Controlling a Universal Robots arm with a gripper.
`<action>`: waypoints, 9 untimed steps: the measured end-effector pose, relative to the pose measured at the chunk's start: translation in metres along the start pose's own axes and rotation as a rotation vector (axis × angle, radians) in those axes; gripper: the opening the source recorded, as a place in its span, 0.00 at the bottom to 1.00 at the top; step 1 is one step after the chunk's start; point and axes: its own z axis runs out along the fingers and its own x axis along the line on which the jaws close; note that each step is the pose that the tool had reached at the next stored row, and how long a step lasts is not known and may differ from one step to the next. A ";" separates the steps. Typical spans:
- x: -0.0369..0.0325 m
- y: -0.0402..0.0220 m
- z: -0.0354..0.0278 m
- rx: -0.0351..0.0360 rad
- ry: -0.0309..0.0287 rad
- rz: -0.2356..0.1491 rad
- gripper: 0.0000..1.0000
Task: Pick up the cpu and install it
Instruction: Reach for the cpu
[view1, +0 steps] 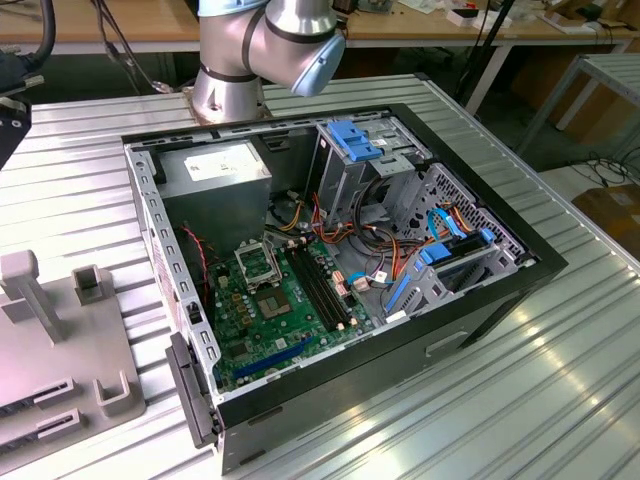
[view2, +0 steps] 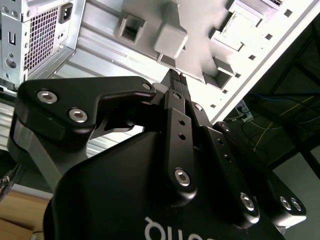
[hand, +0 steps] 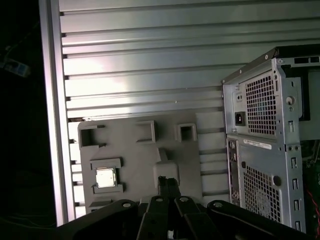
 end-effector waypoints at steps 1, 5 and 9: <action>0.0014 -0.0003 0.0002 0.0001 0.0012 0.000 0.11; 0.0082 -0.0018 0.0009 0.0006 0.0074 0.000 0.11; 0.0120 -0.0027 0.0012 0.0009 0.0109 0.000 0.11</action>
